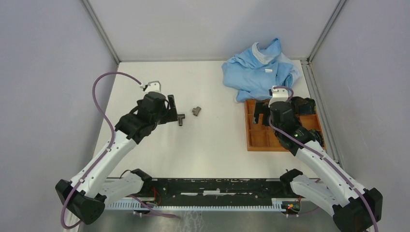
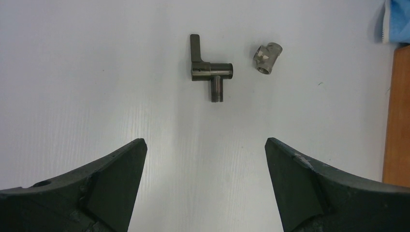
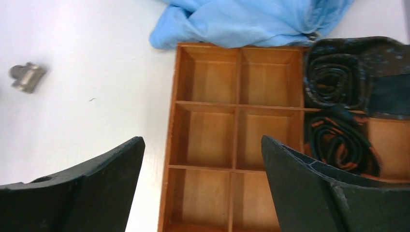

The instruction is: Install the water faucets

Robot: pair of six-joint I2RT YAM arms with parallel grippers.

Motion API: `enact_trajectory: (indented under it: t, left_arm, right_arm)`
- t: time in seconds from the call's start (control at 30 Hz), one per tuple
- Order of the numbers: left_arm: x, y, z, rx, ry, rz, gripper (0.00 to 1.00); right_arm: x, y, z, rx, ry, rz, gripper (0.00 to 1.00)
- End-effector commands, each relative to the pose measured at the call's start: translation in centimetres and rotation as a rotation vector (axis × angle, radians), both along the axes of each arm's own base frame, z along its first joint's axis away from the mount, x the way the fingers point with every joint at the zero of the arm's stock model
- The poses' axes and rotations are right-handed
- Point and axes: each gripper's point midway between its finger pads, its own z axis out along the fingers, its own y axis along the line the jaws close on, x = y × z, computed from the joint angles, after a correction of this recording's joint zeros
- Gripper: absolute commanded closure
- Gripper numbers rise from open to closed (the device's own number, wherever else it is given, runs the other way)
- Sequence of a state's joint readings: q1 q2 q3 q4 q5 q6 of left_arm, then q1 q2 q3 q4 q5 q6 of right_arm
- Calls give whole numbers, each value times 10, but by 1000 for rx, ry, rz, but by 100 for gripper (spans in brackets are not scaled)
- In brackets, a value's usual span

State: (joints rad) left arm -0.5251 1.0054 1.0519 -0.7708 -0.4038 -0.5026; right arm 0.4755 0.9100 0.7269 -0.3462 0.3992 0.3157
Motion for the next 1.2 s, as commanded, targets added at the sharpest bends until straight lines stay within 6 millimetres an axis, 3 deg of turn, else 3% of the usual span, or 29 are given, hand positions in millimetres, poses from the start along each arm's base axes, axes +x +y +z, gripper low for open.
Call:
enact_trajectory:
  t: [0.0,0.1,0.23,0.4,0.63,0.87,1.0,1.17]
  left_arm:
    - [4,-11,-25,34,19,-54,0]
    - [8,-24,-38,-16,53,-64,0]
    - [17,-20,-51,0,103,17,0]
    - [38,-20,-69,-59,165,10,0]
    - [82,-20,-97,-61,231,36,2]
    - [123,-7,-145,-77,340,168,18]
    - [123,-6,-169,-62,394,184,26]
    - [101,-24,-188,-71,436,98,32]
  right_arm:
    - [3,47,21,183,-89,195,4]
    - [-8,93,20,301,-90,331,5]
    - [-29,138,-3,244,-12,396,5]
    - [-47,172,-26,220,94,465,6]
    - [-48,160,-25,185,67,430,5]
    - [-53,147,-31,175,74,400,5]
    - [-55,140,-34,157,85,381,5]
    - [-55,135,-36,136,84,368,5]
